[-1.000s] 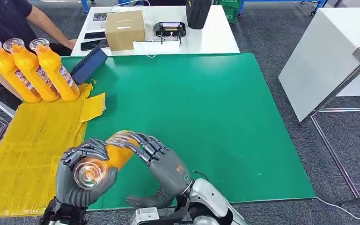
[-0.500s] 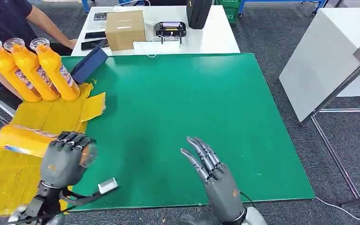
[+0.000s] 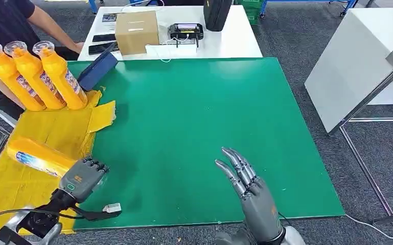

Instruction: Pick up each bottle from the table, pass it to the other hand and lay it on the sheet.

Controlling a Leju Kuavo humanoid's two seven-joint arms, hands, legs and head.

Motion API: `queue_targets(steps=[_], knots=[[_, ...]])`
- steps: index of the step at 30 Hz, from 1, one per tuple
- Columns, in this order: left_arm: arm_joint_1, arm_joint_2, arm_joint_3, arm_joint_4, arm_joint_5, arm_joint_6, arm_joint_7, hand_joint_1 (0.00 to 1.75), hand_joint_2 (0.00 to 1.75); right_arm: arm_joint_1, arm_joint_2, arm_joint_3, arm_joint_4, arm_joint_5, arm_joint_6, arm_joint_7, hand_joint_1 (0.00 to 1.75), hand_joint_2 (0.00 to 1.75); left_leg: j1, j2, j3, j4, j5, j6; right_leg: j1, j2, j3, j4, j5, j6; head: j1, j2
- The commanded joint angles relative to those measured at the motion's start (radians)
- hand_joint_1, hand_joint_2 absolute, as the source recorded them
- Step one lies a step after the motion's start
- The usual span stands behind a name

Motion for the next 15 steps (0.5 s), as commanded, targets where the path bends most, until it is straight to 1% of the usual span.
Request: queue_targets(steps=[1, 2, 3, 5, 11, 12, 13, 14, 15], knots=[[-0.015, -0.058, 0.038, 0.124, -0.002, -0.033, -0.09, 1.75, 1.75, -0.028, 0.006, -0.019, 0.044, -0.009, 0.016, -0.004, 0.0, 0.0, 0.001, -0.002, 0.003, -0.001, 0.0, -0.001, 0.0, 0.003, 0.003, -0.001, -0.001, -0.002, 0.0, 0.0], [-0.015, -0.064, 0.042, 0.132, 0.005, -0.044, -0.107, 1.75, 1.75, -0.031, 0.007, -0.017, 0.048, -0.01, 0.017, -0.005, 0.0, 0.0, 0.001, -0.002, 0.004, -0.002, 0.0, -0.001, 0.0, 0.004, 0.004, -0.001, -0.001, -0.002, 0.0, 0.0], [-0.015, -0.064, 0.042, 0.132, 0.005, -0.044, -0.107, 1.75, 1.75, -0.031, 0.007, -0.017, 0.048, -0.01, 0.017, -0.005, 0.0, 0.0, 0.0, -0.001, 0.002, -0.001, 0.0, -0.001, 0.0, 0.002, 0.002, -0.001, 0.0, -0.001, 0.0, 0.0], [-0.015, -0.064, 0.042, 0.132, 0.005, -0.044, -0.107, 1.75, 1.75, -0.031, 0.007, -0.017, 0.048, -0.01, 0.017, -0.005, 0.0, 0.0, 0.001, -0.002, 0.004, -0.001, 0.0, -0.001, 0.001, 0.004, 0.004, -0.001, -0.001, -0.002, 0.0, 0.0], [-0.02, -0.078, 0.077, 0.143, 0.159, -0.09, -0.22, 1.75, 1.75, -0.05, 0.008, -0.012, 0.071, -0.021, 0.028, -0.008, 0.0, 0.0, 0.001, -0.001, 0.002, -0.001, 0.0, -0.001, 0.001, 0.003, 0.002, -0.001, 0.0, -0.001, 0.0, 0.0], [-0.016, -0.082, 0.086, 0.132, 0.195, -0.097, -0.236, 1.75, 1.75, -0.053, 0.009, -0.011, 0.077, -0.02, 0.028, -0.008, 0.0, 0.0, 0.001, -0.002, 0.004, -0.001, -0.001, -0.001, 0.001, 0.004, 0.004, -0.001, -0.001, -0.002, 0.0, 0.0], [-0.016, -0.084, 0.085, 0.122, 0.203, -0.103, -0.239, 1.75, 1.75, -0.054, 0.01, -0.011, 0.08, -0.018, 0.026, -0.008, 0.0, 0.0, 0.001, -0.001, 0.003, -0.001, 0.0, -0.001, 0.001, 0.003, 0.003, -0.001, 0.0, -0.001, 0.0, 0.0], [-0.012, -0.092, 0.093, 0.113, 0.248, -0.104, -0.265, 0.0, 1.75, -0.055, 0.009, -0.01, 0.08, -0.02, 0.025, -0.008, 0.0, 0.0, 0.001, -0.002, 0.003, -0.001, 0.0, -0.001, 0.001, 0.003, 0.003, -0.001, 0.0, -0.002, 0.0, 0.0], [-0.012, -0.092, 0.093, 0.113, 0.248, -0.104, -0.265, 0.0, 1.75, -0.055, 0.009, -0.01, 0.08, -0.02, 0.025, -0.008, 0.0, 0.0, 0.001, -0.002, 0.003, -0.001, 0.0, -0.001, 0.001, 0.003, 0.003, -0.001, 0.0, -0.002, 0.0, 0.0]])
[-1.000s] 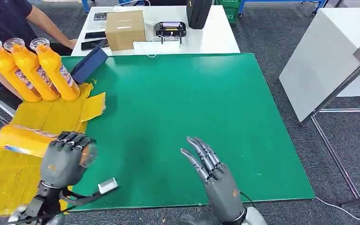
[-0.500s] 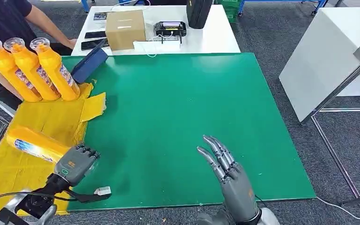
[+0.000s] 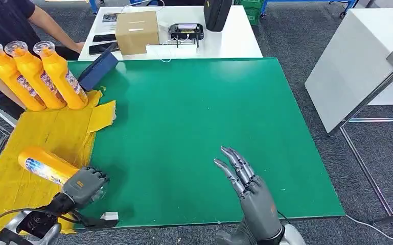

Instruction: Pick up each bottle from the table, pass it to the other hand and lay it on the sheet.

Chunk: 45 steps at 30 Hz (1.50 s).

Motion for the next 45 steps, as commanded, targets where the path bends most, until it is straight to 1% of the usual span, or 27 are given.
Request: queue_targets(steps=[1, 2, 3, 8, 11, 13, 15, 16, 17, 18, 19, 20, 23, 25, 28, 30, 32, 35, 36, 37, 40, 42, 45], knots=[[-0.018, -0.064, 0.044, 0.04, 0.132, -0.034, -0.077, 0.0, 1.75, -0.039, 0.008, -0.009, 0.073, -0.004, 0.007, -0.004, 0.0, 0.0, 0.001, -0.001, 0.003, -0.001, 0.0, -0.001, 0.0, 0.004, 0.003, -0.001, 0.0, -0.001, 0.0, 0.0], [-0.018, -0.064, 0.044, 0.04, 0.132, -0.034, -0.077, 0.0, 1.75, -0.039, 0.008, -0.009, 0.073, -0.004, 0.007, -0.004, 0.0, 0.0, 0.001, -0.001, 0.003, -0.001, 0.0, -0.001, 0.0, 0.004, 0.003, -0.001, 0.0, -0.001, 0.0, 0.0], [-0.017, -0.067, 0.048, 0.041, 0.168, -0.053, -0.095, 0.0, 0.0, -0.042, 0.007, -0.008, 0.075, -0.006, 0.008, -0.005, 0.0, 0.0, 0.001, -0.002, 0.003, -0.001, 0.0, -0.001, 0.0, 0.004, 0.003, -0.002, 0.0, -0.002, 0.0, 0.0], [-0.002, -0.095, 0.067, 0.007, 0.177, -0.042, -0.068, 0.0, 0.0, -0.037, 0.01, -0.01, 0.072, -0.004, 0.01, -0.002, 0.0, 0.0, 0.001, -0.002, 0.002, -0.001, 0.0, -0.001, 0.0, 0.003, 0.003, -0.001, 0.0, -0.001, 0.0, 0.0], [0.026, -0.115, 0.098, -0.043, 0.175, -0.014, -0.053, 0.0, 0.0, -0.038, 0.014, -0.007, 0.073, 0.0, 0.012, 0.004, 0.0, 0.0, 0.0, -0.001, 0.002, -0.001, 0.0, 0.0, 0.0, 0.002, 0.002, -0.001, 0.0, -0.001, 0.0, 0.0], [0.051, -0.128, 0.126, -0.078, 0.185, 0.015, -0.055, 0.0, 0.0, -0.038, 0.017, -0.008, 0.073, -0.001, 0.015, 0.011, 0.0, 0.0, 0.001, -0.002, 0.003, 0.0, -0.001, -0.001, 0.0, 0.004, 0.003, -0.001, -0.001, -0.001, 0.0, 0.0], [0.078, -0.155, 0.162, -0.117, 0.188, 0.049, -0.062, 0.0, 0.0, -0.037, 0.02, -0.012, 0.073, -0.003, 0.019, 0.017, 0.0, 0.0, 0.001, -0.001, 0.003, -0.001, -0.001, -0.001, 0.0, 0.005, 0.003, -0.001, -0.001, -0.001, 0.0, 0.0], [0.078, -0.155, 0.162, -0.117, 0.188, 0.049, -0.062, 0.0, 0.0, -0.037, 0.02, -0.012, 0.073, -0.003, 0.019, 0.017, 0.0, 0.0, 0.001, -0.001, 0.004, 0.0, -0.002, -0.001, 0.0, 0.006, 0.004, -0.001, -0.001, -0.001, 0.0, 0.0], [0.1, -0.183, 0.191, -0.153, 0.172, 0.093, -0.064, 0.0, 0.0, -0.033, 0.023, -0.016, 0.073, -0.011, 0.031, 0.026, 0.0, 0.0, 0.001, -0.001, 0.002, -0.001, -0.001, -0.001, 0.0, 0.004, 0.002, -0.001, 0.0, -0.001, 0.0, 0.0], [0.105, -0.188, 0.196, -0.161, 0.17, 0.097, -0.065, 0.0, 0.0, -0.032, 0.023, -0.018, 0.072, -0.011, 0.032, 0.026, 0.0, 0.0, 0.001, -0.001, 0.003, 0.0, -0.001, -0.001, 0.0, 0.005, 0.003, -0.001, -0.001, -0.001, 0.0, 0.0], [0.118, -0.22, 0.224, -0.187, 0.136, 0.133, -0.053, 0.0, 0.0, -0.023, 0.029, -0.024, 0.07, -0.014, 0.036, 0.029, 0.0, 0.0, 0.001, -0.002, 0.003, 0.0, -0.002, -0.001, 0.0, 0.005, 0.004, -0.001, -0.001, -0.001, 0.0, 0.0], [0.122, -0.231, 0.23, -0.196, 0.136, 0.138, -0.053, 0.0, 0.0, -0.02, 0.029, -0.023, 0.069, -0.014, 0.037, 0.029, 0.0, 0.0, 0.0, -0.002, 0.002, -0.001, -0.001, -0.001, 0.0, 0.003, 0.002, -0.001, -0.001, -0.001, 0.0, 0.0], [0.132, -0.284, 0.274, -0.211, 0.092, 0.218, -0.052, 0.0, 0.0, -0.014, 0.03, -0.016, 0.065, -0.004, 0.038, 0.029, 0.0, 0.0, 0.001, -0.002, 0.002, 0.0, -0.001, -0.001, 0.0, 0.003, 0.002, -0.001, -0.001, -0.001, 0.0, 0.0], [0.139, -0.309, 0.301, -0.22, 0.096, 0.263, -0.055, 0.0, 0.0, -0.011, 0.029, -0.009, 0.063, -0.002, 0.033, 0.029, 0.0, 0.0, 0.001, -0.003, 0.003, 0.0, -0.001, -0.001, 0.0, 0.004, 0.003, -0.001, -0.001, -0.002, 0.0, 0.0], [0.145, -0.326, 0.328, -0.229, 0.114, 0.298, -0.061, 0.0, 0.0, -0.01, 0.024, -0.001, 0.062, 0.002, 0.03, 0.032, 0.0, 0.0, 0.0, -0.001, 0.001, 0.0, 0.0, -0.001, 0.0, 0.002, 0.001, -0.001, 0.0, -0.001, 0.0, 0.0], [0.146, -0.345, 0.362, -0.229, 0.154, 0.32, -0.081, 0.0, 0.0, -0.007, 0.019, 0.006, 0.062, 0.007, 0.022, 0.037, 0.0, 0.0, 0.001, -0.002, 0.002, 0.0, -0.001, -0.001, 0.0, 0.004, 0.003, -0.001, -0.001, -0.002, 0.0, 0.0], [0.145, -0.346, 0.369, -0.226, 0.174, 0.314, -0.093, 0.0, 0.0, -0.006, 0.017, 0.008, 0.062, 0.007, 0.021, 0.039, 0.0, 0.0, 0.0, -0.002, 0.001, -0.001, -0.001, -0.001, 0.0, 0.003, 0.002, -0.001, 0.0, -0.001, 0.0, 0.0], [0.142, -0.351, 0.382, -0.217, 0.188, 0.31, -0.099, 0.0, 0.0, -0.006, 0.014, 0.009, 0.061, 0.007, 0.019, 0.042, 0.0, 0.0, 0.001, -0.002, 0.003, -0.001, -0.002, -0.001, 0.001, 0.005, 0.004, -0.001, -0.001, -0.002, 0.0, 0.0], [0.141, -0.351, 0.382, -0.216, 0.192, 0.307, -0.102, 0.0, 0.0, -0.006, 0.013, 0.009, 0.061, 0.008, 0.019, 0.043, 0.0, 0.0, 0.001, -0.002, 0.002, -0.001, -0.001, -0.001, 0.0, 0.003, 0.002, -0.001, -0.001, -0.001, 0.0, 0.0], [0.141, -0.365, 0.395, -0.219, 0.256, 0.294, -0.123, 0.0, 0.0, -0.004, 0.014, 0.01, 0.059, 0.01, 0.011, 0.043, 0.0, 0.0, 0.001, -0.002, 0.002, 0.0, -0.001, -0.001, 0.001, 0.003, 0.003, -0.001, -0.001, -0.001, 0.0, 0.0], [0.14, -0.366, 0.397, -0.222, 0.259, 0.293, -0.125, 0.0, 0.0, -0.003, 0.014, 0.012, 0.058, 0.011, 0.011, 0.044, 0.0, 0.0, 0.001, -0.002, 0.003, 0.0, -0.002, -0.001, 0.001, 0.004, 0.003, -0.001, -0.001, -0.002, 0.0, 0.0], [0.14, -0.366, 0.397, -0.222, 0.259, 0.293, -0.125, 0.0, 0.0, -0.003, 0.014, 0.012, 0.058, 0.011, 0.011, 0.044, 0.0, 0.0, 0.001, -0.002, 0.001, 0.0, 0.0, -0.001, 0.0, 0.002, 0.001, -0.001, 0.0, -0.001, 0.0, 0.0], [0.14, -0.366, 0.397, -0.222, 0.259, 0.293, -0.125, 0.0, 0.0, -0.003, 0.014, 0.012, 0.058, 0.011, 0.011, 0.044, 0.0, 0.0, 0.001, -0.002, 0.002, 0.0, -0.001, -0.001, 0.0, 0.004, 0.002, -0.001, -0.001, -0.002, 0.0, 0.0]])
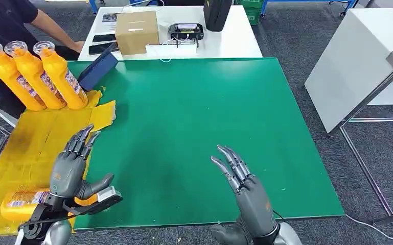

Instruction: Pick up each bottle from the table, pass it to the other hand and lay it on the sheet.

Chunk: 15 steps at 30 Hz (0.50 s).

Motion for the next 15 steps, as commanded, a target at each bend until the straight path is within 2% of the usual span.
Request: queue_targets(steps=[1, 3, 4, 7, 9, 12, 15], knots=[[-0.014, -0.039, 0.035, 0.017, 0.006, -0.009, -0.003, 0.0, 0.0, -0.005, -0.009, 0.011, 0.035, -0.003, -0.006, 0.005, 0.0, 0.0, 0.001, -0.001, 0.002, 0.0, 0.0, -0.001, 0.001, 0.003, 0.002, -0.001, 0.0, -0.001, 0.0, 0.0], [-0.014, -0.074, 0.06, -0.014, 0.2, -0.104, -0.05, 0.0, 0.0, 0.004, 0.001, 0.004, 0.03, 0.001, -0.032, 0.005, 0.0, 0.0, 0.001, -0.002, 0.002, 0.0, -0.001, -0.001, 0.001, 0.003, 0.003, -0.001, -0.001, -0.001, 0.0, 0.0], [-0.009, -0.132, 0.091, -0.066, 0.474, -0.222, -0.136, 0.0, 0.0, 0.019, 0.018, -0.004, 0.02, -0.021, -0.086, -0.034, 0.0, 0.0, 0.001, -0.002, 0.002, 0.0, -0.001, -0.001, 0.001, 0.003, 0.003, -0.001, -0.001, -0.002, 0.0, 0.0], [0.037, -0.193, 0.09, -0.21, 0.974, -0.548, -0.226, 0.0, 0.0, 0.062, 0.075, -0.057, -0.008, -0.113, -0.32, -0.171, 0.0, 0.0, 0.002, -0.003, -0.001, 0.002, -0.001, -0.001, 0.001, 0.001, 0.0, 0.0, -0.001, -0.001, 0.0, 0.0], [0.094, -0.21, 0.051, -0.302, 1.061, -0.606, -0.234, 0.0, 0.0, 0.08, 0.084, -0.082, -0.024, -0.177, -0.371, -0.209, 0.0, 0.0, 0.001, -0.004, 0.001, 0.003, -0.003, -0.001, 0.001, 0.003, 0.002, 0.001, -0.003, -0.001, 0.0, 0.0], [0.171, -0.221, -0.012, -0.38, 1.104, -0.624, -0.264, 0.0, 0.0, 0.111, 0.083, -0.107, -0.018, -0.206, -0.374, -0.219, 0.0, 0.0, 0.0, 0.0, 0.0, 0.0, -0.002, 0.0, 0.0, 0.004, 0.001, 0.0, -0.001, -0.001, 0.0, 0.0], [0.177, -0.21, -0.032, -0.368, 1.136, -0.643, -0.273, 0.0, 0.0, 0.115, 0.08, -0.12, -0.009, -0.229, -0.363, -0.236, 0.0, 0.0, 0.0, -0.002, 0.003, 0.0, -0.003, -0.001, -0.001, 0.004, 0.003, 0.0, -0.002, -0.001, 0.0, 0.0]])
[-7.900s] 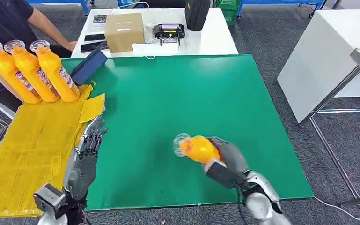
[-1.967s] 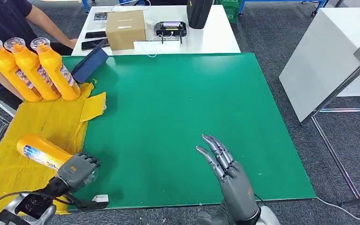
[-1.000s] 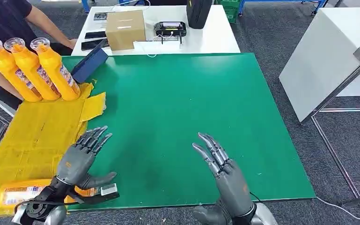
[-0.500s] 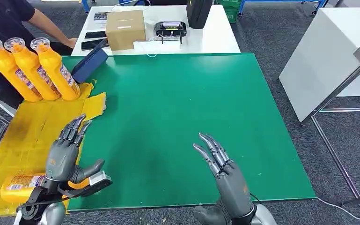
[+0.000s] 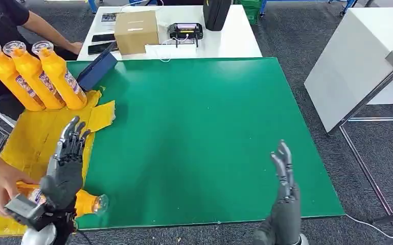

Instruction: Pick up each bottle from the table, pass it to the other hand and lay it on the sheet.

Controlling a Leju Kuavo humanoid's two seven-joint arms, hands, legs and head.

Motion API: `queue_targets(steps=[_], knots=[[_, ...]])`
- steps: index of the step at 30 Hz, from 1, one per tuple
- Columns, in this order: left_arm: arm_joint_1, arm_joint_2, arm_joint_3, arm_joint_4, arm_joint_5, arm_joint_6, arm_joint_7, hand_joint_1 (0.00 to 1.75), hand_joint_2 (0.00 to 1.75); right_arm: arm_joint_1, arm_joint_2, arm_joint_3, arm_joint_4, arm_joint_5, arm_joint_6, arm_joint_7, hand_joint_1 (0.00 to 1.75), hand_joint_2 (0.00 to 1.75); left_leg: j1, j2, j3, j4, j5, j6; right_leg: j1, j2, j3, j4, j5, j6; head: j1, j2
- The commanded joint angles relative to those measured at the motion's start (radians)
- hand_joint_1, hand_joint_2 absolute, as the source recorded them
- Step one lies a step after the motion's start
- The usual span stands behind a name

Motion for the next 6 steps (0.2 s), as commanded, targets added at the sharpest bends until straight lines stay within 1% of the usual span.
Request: queue_targets(steps=[1, 3, 4, 6], knots=[[0.094, -0.042, -0.085, -0.125, 0.092, -0.07, -0.023, 0.0, 0.0, 0.046, 0.02, -0.081, 0.015, -0.055, 0.009, -0.034, 0.0, 0.0, 0.0, -0.002, 0.001, 0.0, -0.001, 0.0, 0.0, 0.002, 0.0, 0.0, -0.001, -0.001, 0.0, 0.0], [0.086, -0.03, -0.077, -0.099, 0.09, -0.088, -0.028, 0.0, 0.0, 0.046, 0.012, -0.091, 0.02, -0.071, 0.033, -0.039, 0.0, 0.0, 0.001, -0.004, 0.003, 0.0, -0.001, -0.001, 0.0, 0.002, 0.003, 0.0, -0.002, -0.002, 0.0, 0.0], [0.086, -0.03, -0.077, -0.099, 0.09, -0.088, -0.028, 0.0, 0.0, 0.046, 0.012, -0.091, 0.02, -0.071, 0.033, -0.039, 0.0, 0.0, 0.0, -0.002, 0.001, 0.0, -0.001, 0.0, 0.0, 0.002, 0.001, -0.001, -0.001, -0.001, 0.0, 0.0], [0.086, -0.038, -0.066, -0.093, 0.082, -0.092, -0.04, 0.0, 0.0, 0.051, 0.014, -0.099, 0.02, -0.07, 0.044, -0.042, 0.0, 0.0, 0.001, -0.003, 0.004, -0.001, -0.001, -0.001, 0.0, 0.004, 0.003, -0.001, -0.002, -0.001, 0.0, 0.0]])
